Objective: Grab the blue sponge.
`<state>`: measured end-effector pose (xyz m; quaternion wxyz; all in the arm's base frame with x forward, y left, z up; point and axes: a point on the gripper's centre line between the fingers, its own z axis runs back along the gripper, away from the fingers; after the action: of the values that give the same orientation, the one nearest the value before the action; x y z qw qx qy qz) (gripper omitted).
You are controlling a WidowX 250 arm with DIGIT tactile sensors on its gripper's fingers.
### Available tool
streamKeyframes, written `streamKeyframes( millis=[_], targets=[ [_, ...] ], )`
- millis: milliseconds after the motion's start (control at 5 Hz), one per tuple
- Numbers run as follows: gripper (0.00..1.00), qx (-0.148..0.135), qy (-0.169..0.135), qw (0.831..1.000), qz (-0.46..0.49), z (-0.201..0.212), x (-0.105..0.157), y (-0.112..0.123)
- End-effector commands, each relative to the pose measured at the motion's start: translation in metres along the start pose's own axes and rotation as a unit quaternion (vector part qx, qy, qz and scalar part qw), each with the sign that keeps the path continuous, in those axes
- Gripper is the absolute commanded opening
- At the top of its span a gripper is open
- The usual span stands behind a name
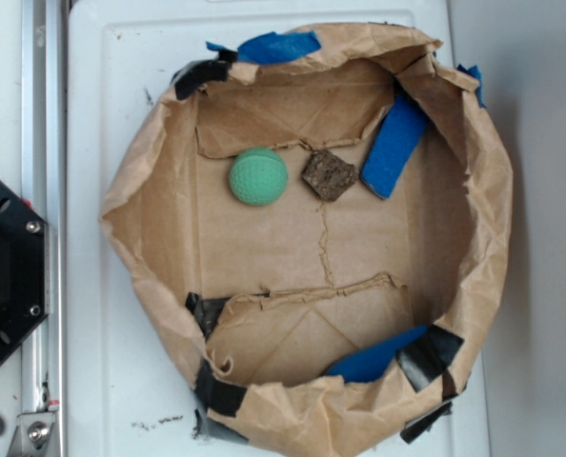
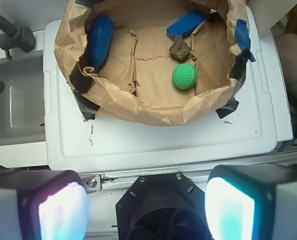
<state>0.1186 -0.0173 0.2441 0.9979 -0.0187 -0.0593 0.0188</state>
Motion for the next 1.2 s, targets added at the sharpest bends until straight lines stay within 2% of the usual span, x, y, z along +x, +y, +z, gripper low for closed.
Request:
streamKeyframes(
  millis=[0,200,400,600,800,1000],
  targets=[
    [1.0,0.0,0.0,1.0,0.0,0.0,0.0,0.0],
    [1.0,0.003,0.018,0.999,0.026,-0.011,0.034,-0.006],
    [1.0,0.008,0.01,0.999,0.041,-0.018,0.053,-0.007],
    [1.0,-0.012,-0.01,0.999,0.05,-0.029,0.067,-0.006],
    [1.0,-0.034,-0.062,0.996,0.049,-0.051,0.078,-0.003],
    [1.0,-0.045,-0.087,0.992,0.076,-0.075,0.093,0.014]
  ],
)
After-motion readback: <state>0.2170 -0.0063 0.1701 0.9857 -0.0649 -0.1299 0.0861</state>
